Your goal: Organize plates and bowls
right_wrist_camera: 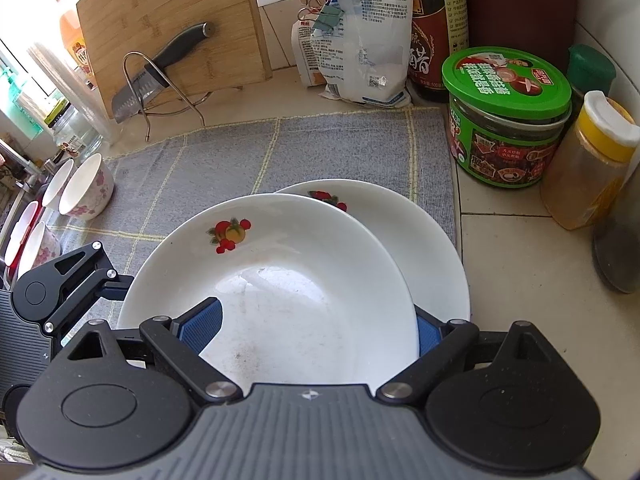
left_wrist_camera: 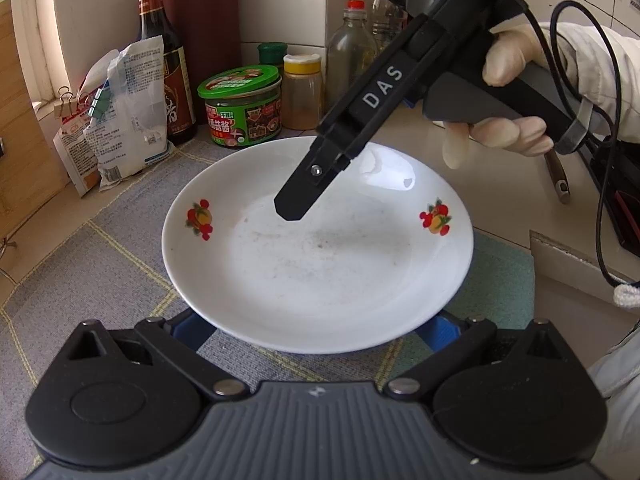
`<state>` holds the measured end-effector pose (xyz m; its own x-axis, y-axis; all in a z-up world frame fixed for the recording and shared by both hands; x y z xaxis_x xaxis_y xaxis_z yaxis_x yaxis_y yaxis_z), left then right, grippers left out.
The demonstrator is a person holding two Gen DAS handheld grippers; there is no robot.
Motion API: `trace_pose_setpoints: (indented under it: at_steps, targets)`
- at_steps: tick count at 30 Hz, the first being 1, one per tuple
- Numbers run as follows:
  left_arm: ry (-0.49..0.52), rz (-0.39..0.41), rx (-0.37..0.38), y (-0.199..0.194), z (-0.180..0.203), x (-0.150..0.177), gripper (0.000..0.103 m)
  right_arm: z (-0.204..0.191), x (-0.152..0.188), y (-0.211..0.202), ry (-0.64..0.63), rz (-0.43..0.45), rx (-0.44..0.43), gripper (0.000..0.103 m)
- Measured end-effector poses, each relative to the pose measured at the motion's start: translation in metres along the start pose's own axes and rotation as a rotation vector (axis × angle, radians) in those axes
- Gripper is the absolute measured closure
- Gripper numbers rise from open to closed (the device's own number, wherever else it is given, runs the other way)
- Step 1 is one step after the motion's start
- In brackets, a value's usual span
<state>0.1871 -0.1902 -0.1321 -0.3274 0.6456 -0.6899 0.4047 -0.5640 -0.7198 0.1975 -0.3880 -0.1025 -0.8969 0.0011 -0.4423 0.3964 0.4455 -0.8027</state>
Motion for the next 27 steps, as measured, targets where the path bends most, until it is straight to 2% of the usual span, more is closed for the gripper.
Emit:
trace_pose_setpoints:
  at_steps: [17, 27]
  targets:
    - [0.007, -0.019, 0.015, 0.012, -0.005, -0.003, 0.001, 0.007, 0.0, 0.003, 0.018, -0.008, 0.02, 0.006]
    - [0.008, -0.066, 0.015, 0.018, -0.007, -0.005, 0.001, 0.009, -0.001, 0.005, 0.027, -0.018, 0.025, 0.006]
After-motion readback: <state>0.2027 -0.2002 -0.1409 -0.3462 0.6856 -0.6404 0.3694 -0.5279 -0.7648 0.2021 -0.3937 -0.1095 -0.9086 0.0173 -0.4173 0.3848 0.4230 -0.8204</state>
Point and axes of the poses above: each gripper's, at about its wrist camera, not at the fingertips, and y roughly the way its jaws point, z to its right, x to its underside, the point moved 4 cm from there along y, roughly the way its jaws point, and after that the axes turned 6 degrees about -x, right-handed, at the moved point
